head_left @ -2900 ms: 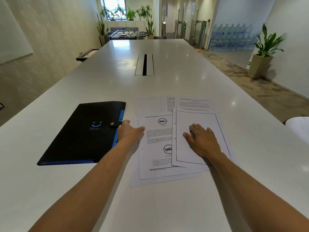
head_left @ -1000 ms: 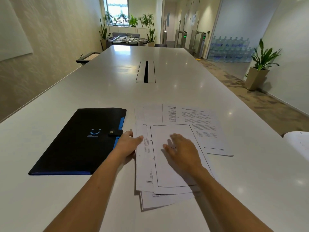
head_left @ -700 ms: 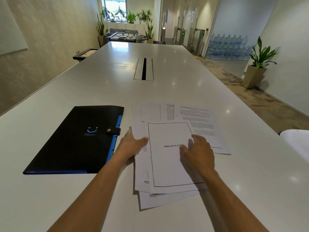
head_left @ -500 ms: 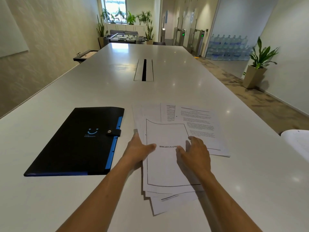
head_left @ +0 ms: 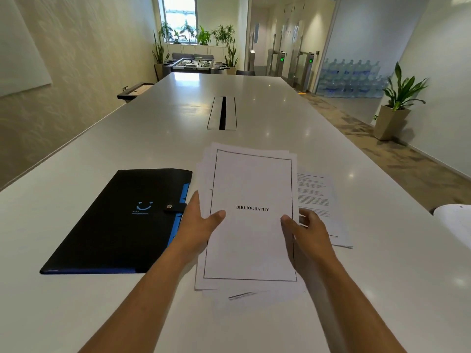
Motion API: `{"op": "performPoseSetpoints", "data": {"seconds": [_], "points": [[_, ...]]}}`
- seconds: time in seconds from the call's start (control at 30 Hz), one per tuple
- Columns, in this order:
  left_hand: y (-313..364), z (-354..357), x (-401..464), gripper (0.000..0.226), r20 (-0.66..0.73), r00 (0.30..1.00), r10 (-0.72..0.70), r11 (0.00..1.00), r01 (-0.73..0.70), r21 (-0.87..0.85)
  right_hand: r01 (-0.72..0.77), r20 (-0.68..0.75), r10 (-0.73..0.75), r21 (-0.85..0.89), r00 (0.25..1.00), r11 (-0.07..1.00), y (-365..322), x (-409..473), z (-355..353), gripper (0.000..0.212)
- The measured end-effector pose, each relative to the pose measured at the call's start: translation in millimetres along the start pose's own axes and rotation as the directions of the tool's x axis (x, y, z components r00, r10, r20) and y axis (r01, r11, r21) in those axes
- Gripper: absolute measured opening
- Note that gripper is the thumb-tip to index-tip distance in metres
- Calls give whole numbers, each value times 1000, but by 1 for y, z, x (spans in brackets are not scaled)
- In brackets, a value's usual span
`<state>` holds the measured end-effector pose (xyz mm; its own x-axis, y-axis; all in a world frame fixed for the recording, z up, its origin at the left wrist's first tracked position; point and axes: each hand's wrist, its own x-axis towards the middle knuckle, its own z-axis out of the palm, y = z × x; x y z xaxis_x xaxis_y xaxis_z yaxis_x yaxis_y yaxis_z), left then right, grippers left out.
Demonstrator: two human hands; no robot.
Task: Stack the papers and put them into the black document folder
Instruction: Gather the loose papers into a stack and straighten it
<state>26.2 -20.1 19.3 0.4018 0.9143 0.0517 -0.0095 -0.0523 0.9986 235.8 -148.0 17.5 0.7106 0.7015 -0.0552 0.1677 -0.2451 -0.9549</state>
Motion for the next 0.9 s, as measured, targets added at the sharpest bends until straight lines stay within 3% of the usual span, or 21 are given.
{"op": "performPoseSetpoints", "data": {"seconds": [0.07, 0.13, 0.2, 0.27, 0.4, 0.53, 0.73, 0.9], "points": [[9, -4, -1, 66, 8, 999, 41, 999, -41, -3, 17, 139, -32, 107, 990, 994, -8, 3, -7, 31], [19, -6, 0, 69, 34, 996, 78, 996, -80, 48, 82, 214, -115, 156, 970, 984, -15, 6, -13, 21], [32, -7, 3, 74, 41, 992, 118, 982, -123, 144, 146, 210, -193, 220, 958, 964, -24, 8, -17, 24], [50, -6, 5, 65, 47, 973, 228, 959, -232, 164, 259, 172, -304, 241, 937, 935, -37, 8, -20, 29], [87, -2, 7, 62, 8, 933, 359, 920, -356, 165, 445, 99, -490, 295, 866, 845, -65, 6, -27, 39], [102, 2, 2, 54, -34, 880, 474, 880, -472, 53, 489, 119, -546, 321, 829, 811, -75, 0, -35, 48], [76, 15, -10, 53, -84, 919, 386, 921, -389, -26, 427, 57, -459, 281, 887, 860, -54, -12, -19, 60], [63, 20, -12, 55, -129, 943, 305, 948, -314, -54, 437, 21, -454, 235, 891, 868, -41, -12, -14, 54]]}}
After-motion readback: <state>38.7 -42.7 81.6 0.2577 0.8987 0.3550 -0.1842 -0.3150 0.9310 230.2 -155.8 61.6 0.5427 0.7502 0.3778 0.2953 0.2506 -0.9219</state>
